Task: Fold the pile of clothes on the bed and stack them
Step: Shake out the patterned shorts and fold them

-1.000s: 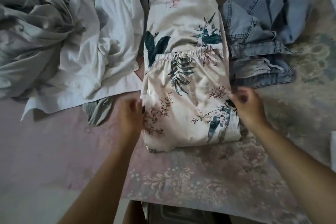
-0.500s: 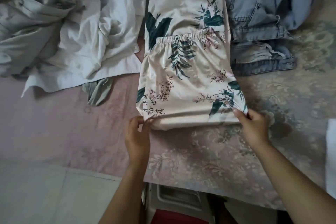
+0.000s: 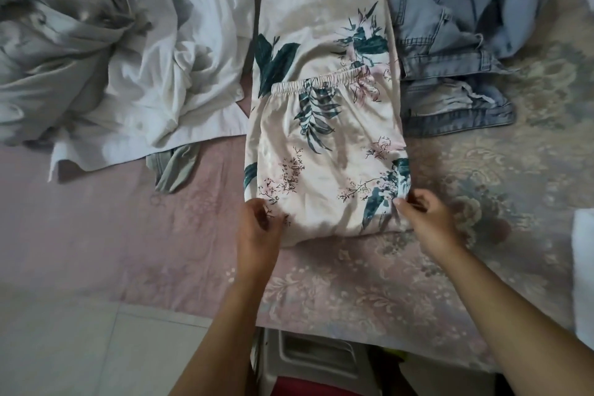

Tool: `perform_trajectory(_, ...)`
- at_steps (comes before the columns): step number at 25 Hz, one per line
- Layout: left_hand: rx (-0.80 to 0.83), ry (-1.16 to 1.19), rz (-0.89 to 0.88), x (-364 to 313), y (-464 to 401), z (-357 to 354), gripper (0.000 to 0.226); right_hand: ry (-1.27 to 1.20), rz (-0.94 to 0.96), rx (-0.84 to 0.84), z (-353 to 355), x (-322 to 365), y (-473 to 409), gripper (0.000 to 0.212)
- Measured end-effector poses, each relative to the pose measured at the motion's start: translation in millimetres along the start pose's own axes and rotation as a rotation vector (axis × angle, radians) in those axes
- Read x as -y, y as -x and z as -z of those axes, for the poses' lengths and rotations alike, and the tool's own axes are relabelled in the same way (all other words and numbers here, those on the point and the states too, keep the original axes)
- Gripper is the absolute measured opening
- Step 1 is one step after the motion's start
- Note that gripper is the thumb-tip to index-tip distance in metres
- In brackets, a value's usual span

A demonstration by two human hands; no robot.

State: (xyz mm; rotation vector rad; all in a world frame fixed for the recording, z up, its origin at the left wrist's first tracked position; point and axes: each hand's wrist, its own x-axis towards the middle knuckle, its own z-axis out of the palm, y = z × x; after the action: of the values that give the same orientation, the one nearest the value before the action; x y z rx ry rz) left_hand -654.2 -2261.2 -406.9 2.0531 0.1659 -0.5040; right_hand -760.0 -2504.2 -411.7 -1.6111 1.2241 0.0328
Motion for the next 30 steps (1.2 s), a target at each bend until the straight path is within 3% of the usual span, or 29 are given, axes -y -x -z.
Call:
perform_trajectory(3,0.005,0.208,0.217,-4.4,-4.1,-10.9,0.037,-0.01,-0.121,0.017,-6.0,6.9,-4.2,0.029)
perform_trajectory(5,0.018,0.138,0.204,-5.4,-9.9,-16.9,0.023,0.087,-0.15,0.071,-7.1,8.8,-8.7,0.024)
perform_trajectory(6,-0.012,-0.035,0.056,-7.8,-11.0,-17.9,0.017,0.097,-0.134,0.072,-8.5,7.1,-12.0,0.02)
perform_trajectory(8,-0.094,-0.379,-0.425,-4.7,-11.3,-24.5,0.019,0.075,-0.048,0.006,-10.7,7.4,-13.8,0.011)
perform_trajectory(9,-0.076,-0.437,-0.572,0.3,-12.6,-26.1,0.023,0.097,0.027,-0.036,-10.6,7.9,-12.8,0.013)
perform_trajectory(10,-0.006,-0.406,-0.612,5.3,-12.8,-26.5,0.03,0.131,0.119,-0.062,-10.2,5.7,-13.3,0.014)
perform_trajectory(11,0.086,-0.3,-0.532,8.1,-11.7,-25.0,0.037,0.176,0.184,-0.076,-9.7,7.8,-10.7,0.012)
perform_trajectory(13,0.188,0.021,-0.167,11.1,-9.3,-16.3,0.048,0.141,0.218,-0.016,-10.5,15.0,-4.5,0.003)
perform_trajectory(15,0.184,0.266,0.134,14.6,-11.2,-8.2,0.04,0.084,0.127,0.037,-14.6,17.3,-3.5,0.019)
perform_trajectory(17,0.189,0.332,0.259,15.9,-16.9,1.4,0.029,0.114,-0.015,0.027,-17.3,15.2,-8.9,0.038)
perform_trajectory(19,0.258,0.283,0.289,18.7,-20.5,10.0,0.026,0.202,-0.129,0.064,-14.7,10.8,-14.3,0.039)
perform_trajectory(22,0.391,-0.006,0.175,21.4,-21.0,19.2,0.023,0.366,-0.218,0.229,-6.8,-0.7,-18.9,0.044)
perform_trajectory(24,0.35,0.005,0.056,24.1,-22.9,21.2,0.026,0.327,-0.172,0.234,-1.8,-6.2,-21.1,0.057)
perform_trajectory(27,0.274,0.065,0.021,31.2,-29.9,29.3,0.025,0.134,-0.104,0.155,6.4,-7.1,-19.5,0.049)
perform_trajectory(30,0.366,-0.092,0.064,41.5,-28.3,29.6,0.028,0.243,-0.109,0.348,11.9,-16.3,-14.3,0.043)
